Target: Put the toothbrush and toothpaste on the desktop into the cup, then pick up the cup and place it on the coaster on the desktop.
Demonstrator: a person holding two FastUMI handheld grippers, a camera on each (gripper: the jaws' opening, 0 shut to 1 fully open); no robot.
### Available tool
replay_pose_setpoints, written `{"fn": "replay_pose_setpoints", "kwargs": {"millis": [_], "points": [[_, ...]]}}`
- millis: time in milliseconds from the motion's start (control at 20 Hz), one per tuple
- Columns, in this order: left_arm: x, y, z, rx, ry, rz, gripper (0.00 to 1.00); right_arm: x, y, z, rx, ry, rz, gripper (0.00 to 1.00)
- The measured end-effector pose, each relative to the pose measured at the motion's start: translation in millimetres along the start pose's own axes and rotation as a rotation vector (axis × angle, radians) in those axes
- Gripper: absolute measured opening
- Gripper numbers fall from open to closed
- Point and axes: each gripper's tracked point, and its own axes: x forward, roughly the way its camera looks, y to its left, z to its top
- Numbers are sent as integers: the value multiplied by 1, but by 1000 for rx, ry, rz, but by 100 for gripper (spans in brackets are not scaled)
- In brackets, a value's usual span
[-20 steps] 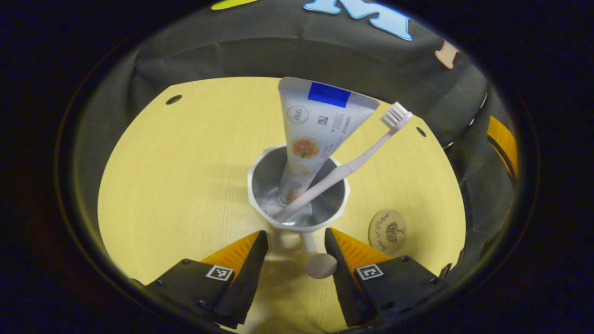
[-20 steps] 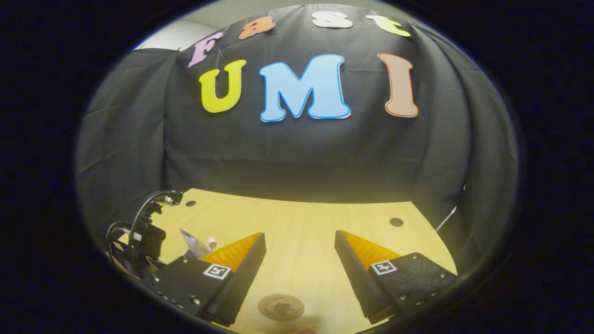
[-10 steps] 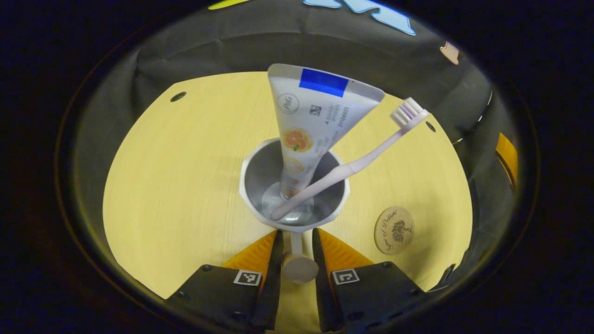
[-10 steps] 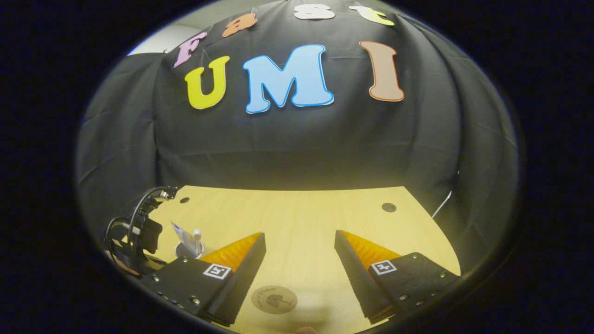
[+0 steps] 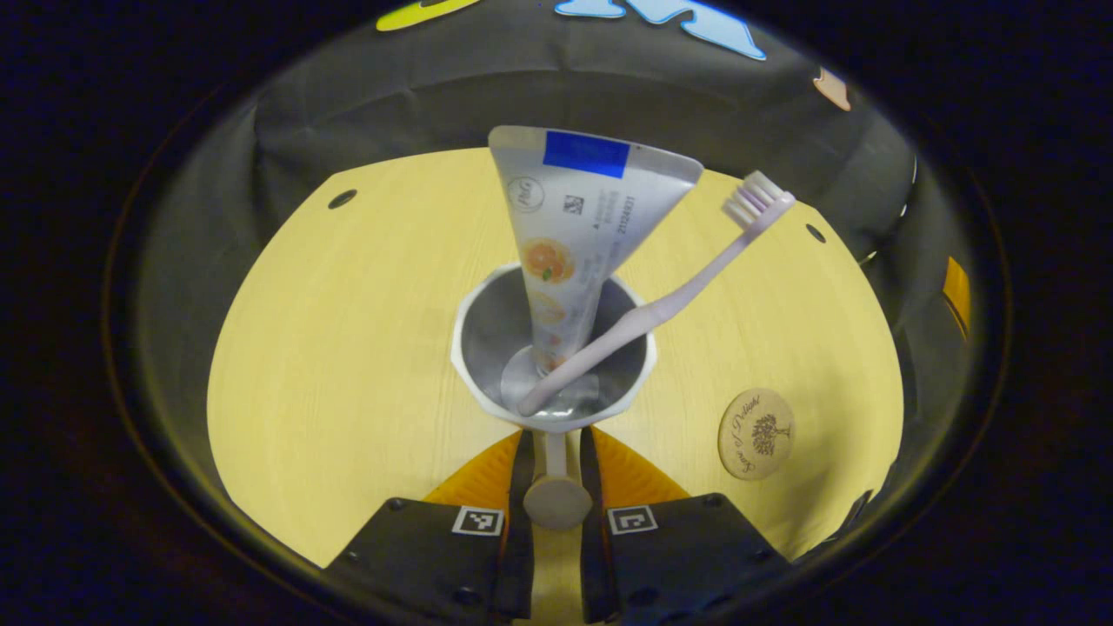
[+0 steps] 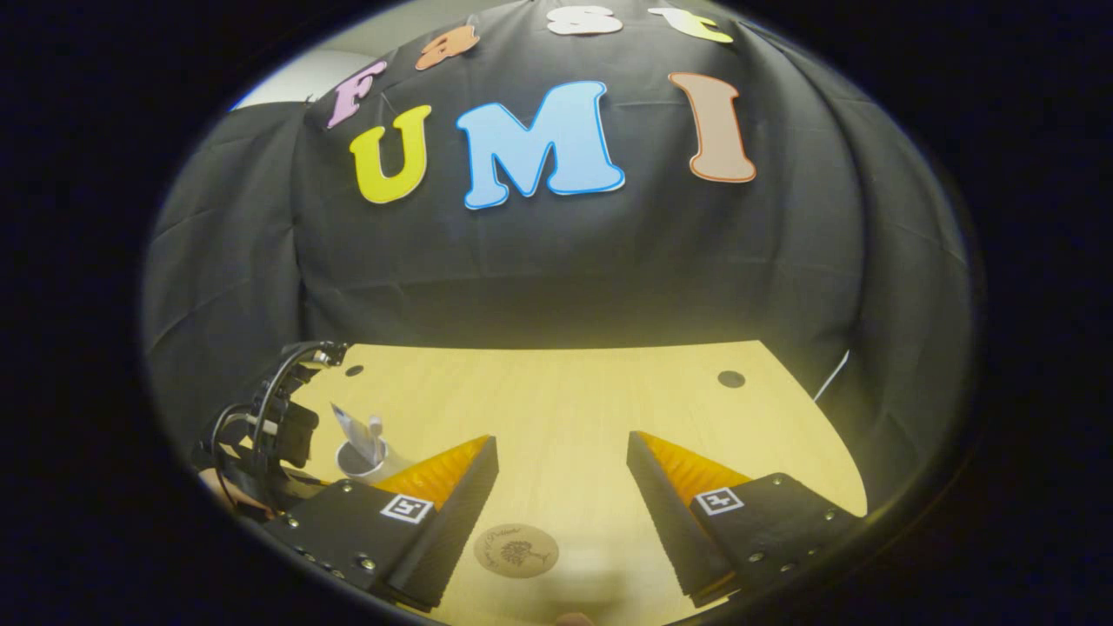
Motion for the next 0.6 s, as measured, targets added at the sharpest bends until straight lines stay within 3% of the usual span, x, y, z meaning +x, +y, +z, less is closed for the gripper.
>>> {"fn": "replay_pose_setpoints", "kwargs": {"millis": [300, 350, 400, 600], "points": [[-2, -9, 6, 7, -38, -39, 29, -6, -11, -1, 22, 1, -13, 94], [-2, -11, 6, 13, -45, -43, 29, -6, -13, -1, 22, 0, -14, 89], [-3, -13, 8, 21, -53, -50, 29, -8, -14, -1, 21, 0, -15, 94], [-6, -27, 8, 39, -60, -85, 29, -15, -21, 0, 16, -10, -17, 94]]}}
